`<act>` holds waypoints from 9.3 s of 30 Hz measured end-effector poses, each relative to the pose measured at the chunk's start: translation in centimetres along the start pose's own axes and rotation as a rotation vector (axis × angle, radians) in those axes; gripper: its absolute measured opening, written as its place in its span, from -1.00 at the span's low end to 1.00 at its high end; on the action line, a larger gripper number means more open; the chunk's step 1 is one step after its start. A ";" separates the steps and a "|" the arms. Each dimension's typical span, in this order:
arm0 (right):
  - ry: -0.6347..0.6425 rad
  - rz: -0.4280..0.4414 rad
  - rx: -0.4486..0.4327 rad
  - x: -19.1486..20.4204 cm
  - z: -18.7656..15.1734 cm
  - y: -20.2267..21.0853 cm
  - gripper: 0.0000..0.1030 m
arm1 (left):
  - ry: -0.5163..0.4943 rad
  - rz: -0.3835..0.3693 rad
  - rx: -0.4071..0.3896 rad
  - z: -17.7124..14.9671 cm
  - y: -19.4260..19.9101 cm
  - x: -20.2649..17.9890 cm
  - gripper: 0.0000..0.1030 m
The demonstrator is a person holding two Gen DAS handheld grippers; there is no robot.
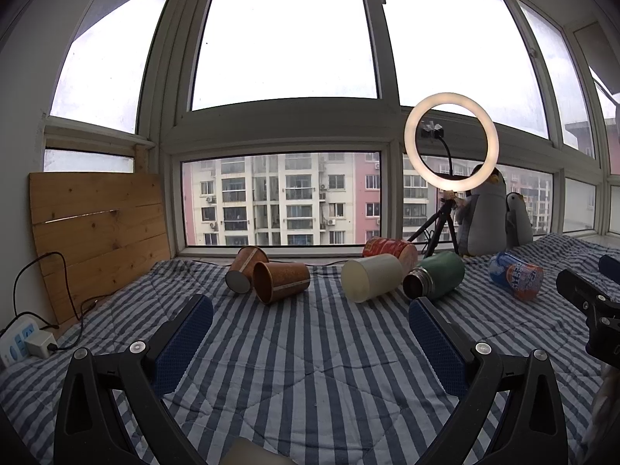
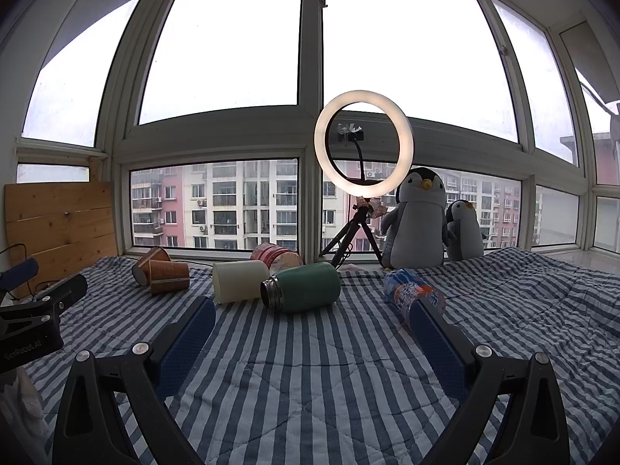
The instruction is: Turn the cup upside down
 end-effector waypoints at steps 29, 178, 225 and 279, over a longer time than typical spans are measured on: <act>-0.105 0.236 0.329 -4.1 -0.4 -3.7 0.92 | -0.100 -0.218 0.456 6.3 -16.4 -6.1 0.99; 0.544 0.732 0.547 12.3 -8.6 -11.2 0.47 | 0.123 -0.171 0.261 -3.1 -0.1 1.3 1.00; 0.229 0.399 0.256 5.6 -0.5 -8.5 0.41 | -0.014 -0.181 0.228 -1.1 -1.7 -4.5 1.00; 0.026 0.269 0.102 -2.6 0.2 3.9 0.73 | 0.018 -0.198 -0.032 3.4 4.9 -9.0 1.00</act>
Point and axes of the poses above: each gripper's, at about its wrist camera, not at the fingertips, and y roughly against the way its jaws point, x to its left, z to its top, the point moved 8 cm from there along -y, roughly the way its jaws point, and after that the axes turned 2 degrees about -y, right-handed, at the moved point
